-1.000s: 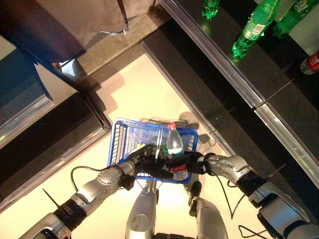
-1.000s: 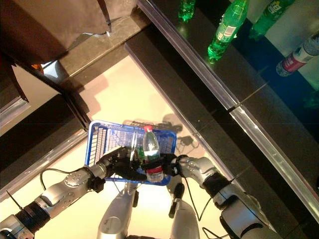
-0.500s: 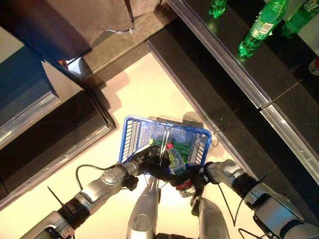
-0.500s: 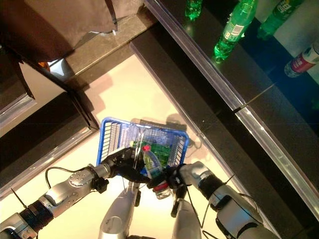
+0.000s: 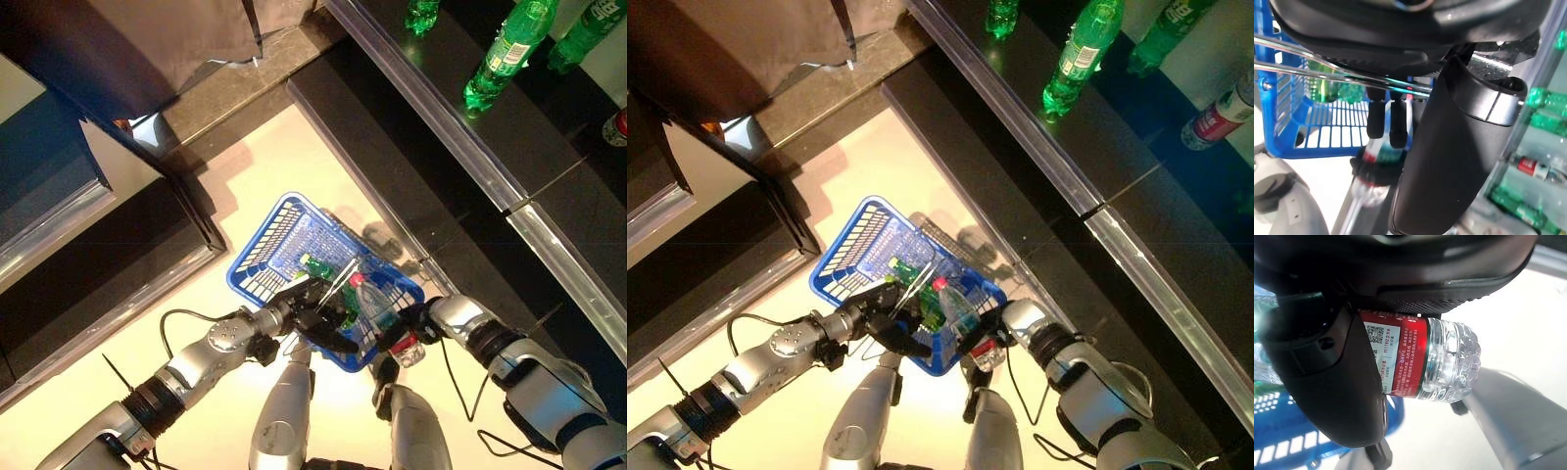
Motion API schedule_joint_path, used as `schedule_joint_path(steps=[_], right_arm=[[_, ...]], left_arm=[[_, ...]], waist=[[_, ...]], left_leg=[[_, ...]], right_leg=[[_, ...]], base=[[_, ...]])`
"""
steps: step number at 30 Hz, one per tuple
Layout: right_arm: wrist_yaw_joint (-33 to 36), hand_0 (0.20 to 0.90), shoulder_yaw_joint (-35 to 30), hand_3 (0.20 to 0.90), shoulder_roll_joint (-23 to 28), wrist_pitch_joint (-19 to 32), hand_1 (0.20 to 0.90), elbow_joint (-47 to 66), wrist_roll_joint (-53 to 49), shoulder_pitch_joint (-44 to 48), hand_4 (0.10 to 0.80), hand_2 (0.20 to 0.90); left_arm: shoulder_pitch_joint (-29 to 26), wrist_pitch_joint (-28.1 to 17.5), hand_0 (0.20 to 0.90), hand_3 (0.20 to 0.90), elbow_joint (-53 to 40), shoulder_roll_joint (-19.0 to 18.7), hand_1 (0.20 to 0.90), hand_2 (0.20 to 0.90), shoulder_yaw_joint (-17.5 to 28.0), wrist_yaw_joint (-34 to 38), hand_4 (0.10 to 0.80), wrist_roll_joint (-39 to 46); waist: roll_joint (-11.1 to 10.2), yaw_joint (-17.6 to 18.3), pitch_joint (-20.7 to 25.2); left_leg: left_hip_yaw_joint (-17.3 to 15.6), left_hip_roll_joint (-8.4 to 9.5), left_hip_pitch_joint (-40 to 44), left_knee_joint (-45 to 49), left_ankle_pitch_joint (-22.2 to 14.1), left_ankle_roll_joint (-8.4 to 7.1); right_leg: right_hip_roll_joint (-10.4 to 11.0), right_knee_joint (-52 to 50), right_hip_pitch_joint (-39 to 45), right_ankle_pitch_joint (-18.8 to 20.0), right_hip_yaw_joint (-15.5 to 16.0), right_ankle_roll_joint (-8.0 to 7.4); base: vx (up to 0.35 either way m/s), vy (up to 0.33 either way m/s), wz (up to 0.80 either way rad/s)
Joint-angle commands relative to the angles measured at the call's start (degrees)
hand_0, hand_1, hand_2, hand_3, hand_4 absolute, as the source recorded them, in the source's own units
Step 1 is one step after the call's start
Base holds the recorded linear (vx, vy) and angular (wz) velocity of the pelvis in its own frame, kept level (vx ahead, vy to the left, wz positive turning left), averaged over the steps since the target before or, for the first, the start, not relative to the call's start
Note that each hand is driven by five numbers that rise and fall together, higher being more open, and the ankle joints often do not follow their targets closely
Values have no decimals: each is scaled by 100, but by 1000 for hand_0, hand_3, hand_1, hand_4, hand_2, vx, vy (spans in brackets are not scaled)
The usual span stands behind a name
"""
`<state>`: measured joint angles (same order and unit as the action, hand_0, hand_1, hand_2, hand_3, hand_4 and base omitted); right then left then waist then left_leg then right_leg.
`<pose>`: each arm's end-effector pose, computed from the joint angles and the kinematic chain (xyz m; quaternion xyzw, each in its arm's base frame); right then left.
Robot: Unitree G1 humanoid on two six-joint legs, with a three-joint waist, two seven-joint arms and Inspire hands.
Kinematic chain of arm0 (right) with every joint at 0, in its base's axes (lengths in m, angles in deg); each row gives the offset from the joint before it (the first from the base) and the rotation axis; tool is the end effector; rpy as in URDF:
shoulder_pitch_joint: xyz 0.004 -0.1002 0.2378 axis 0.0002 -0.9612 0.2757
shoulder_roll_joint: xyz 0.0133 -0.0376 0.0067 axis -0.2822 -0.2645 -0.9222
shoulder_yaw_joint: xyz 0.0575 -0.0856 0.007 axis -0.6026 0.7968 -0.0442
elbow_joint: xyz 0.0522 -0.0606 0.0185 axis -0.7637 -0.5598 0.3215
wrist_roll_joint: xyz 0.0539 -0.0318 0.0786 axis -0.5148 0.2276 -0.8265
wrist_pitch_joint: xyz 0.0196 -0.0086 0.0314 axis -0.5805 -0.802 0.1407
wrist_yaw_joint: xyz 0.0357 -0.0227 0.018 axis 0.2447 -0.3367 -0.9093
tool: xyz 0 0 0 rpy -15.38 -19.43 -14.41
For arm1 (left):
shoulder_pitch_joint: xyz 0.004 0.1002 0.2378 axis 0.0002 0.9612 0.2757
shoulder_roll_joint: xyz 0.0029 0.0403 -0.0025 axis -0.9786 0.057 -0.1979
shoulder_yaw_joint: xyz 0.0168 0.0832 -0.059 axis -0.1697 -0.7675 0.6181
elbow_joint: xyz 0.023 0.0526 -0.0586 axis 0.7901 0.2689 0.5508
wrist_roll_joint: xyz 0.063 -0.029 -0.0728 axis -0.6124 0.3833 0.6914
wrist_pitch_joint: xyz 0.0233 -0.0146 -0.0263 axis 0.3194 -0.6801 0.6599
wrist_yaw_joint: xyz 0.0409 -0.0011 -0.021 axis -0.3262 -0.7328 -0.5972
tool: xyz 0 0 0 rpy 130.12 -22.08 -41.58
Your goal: Pick up the drink and place into the basket.
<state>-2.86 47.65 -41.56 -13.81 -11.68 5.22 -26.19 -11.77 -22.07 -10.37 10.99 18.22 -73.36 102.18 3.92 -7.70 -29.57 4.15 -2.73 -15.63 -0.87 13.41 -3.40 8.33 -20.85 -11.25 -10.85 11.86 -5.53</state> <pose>0.3138 -0.1698 0.0661 -0.2995 0.4785 0.1938 0.8023 0.2411 0.1534 0.0699 0.0978 0.1261 -0.3846 0.9092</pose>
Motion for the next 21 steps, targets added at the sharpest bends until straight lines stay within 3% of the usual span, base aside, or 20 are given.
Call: schedule_joint_path(steps=[1, 8, 13, 17, 21], right_arm=[[6, 300, 163, 200, -466, 17, 300, -257, -564, 671, 100, 300], [262, 300, 8, 200, -1044, -23, 300, -852, -1853, 1050, 100, 300], [913, 300, -342, 200, -1470, 312, 300, -1202, -3390, 1167, 100, 300], [1233, 300, -383, 200, -1617, 755, 300, -1335, -3099, 1347, 100, 300], [1591, 300, -233, 200, -1620, 1247, 300, -1698, -1567, 1635, 100, 300]], left_arm=[[-1042, -996, 300, 200, -1712, 843, 300, 300, -110, -1049, 100, 359], [-1512, -865, 300, 200, -1486, 1174, 300, 300, -508, -1274, 100, 738], [-1746, -610, 300, 200, -1326, 1458, 300, 300, -671, -1370, 100, 1583], [-1877, -704, 300, 200, -1186, 1624, 300, 300, -744, -1354, 100, 1825], [-2066, -859, 300, 200, -944, 1825, 300, 300, -749, -1186, 100, 1795]], waist=[[-114, -25, 525], [-48, -48, 507], [5, -55, 467], [29, -49, 383], [37, -30, 300]], left_leg=[[74, 202, 101, 786, -892, 185], [105, 238, 63, 816, -899, 205], [130, 277, -13, 858, -907, 224], [127, 307, -127, 885, -883, 238], [89, 334, -223, 873, -849, 255]], right_leg=[[13, 1374, 70, 1363, -118, 430], [50, 1337, 25, 1361, -105, 431], [96, 1293, -67, 1387, -87, 406], [134, 1259, -203, 1447, -87, 371], [173, 1228, -340, 1503, -96, 327]], base=[[15, 43, 4], [24, 38, 4], [21, 28, 4], [-18, 27, 1], [-22, 44, 1]])
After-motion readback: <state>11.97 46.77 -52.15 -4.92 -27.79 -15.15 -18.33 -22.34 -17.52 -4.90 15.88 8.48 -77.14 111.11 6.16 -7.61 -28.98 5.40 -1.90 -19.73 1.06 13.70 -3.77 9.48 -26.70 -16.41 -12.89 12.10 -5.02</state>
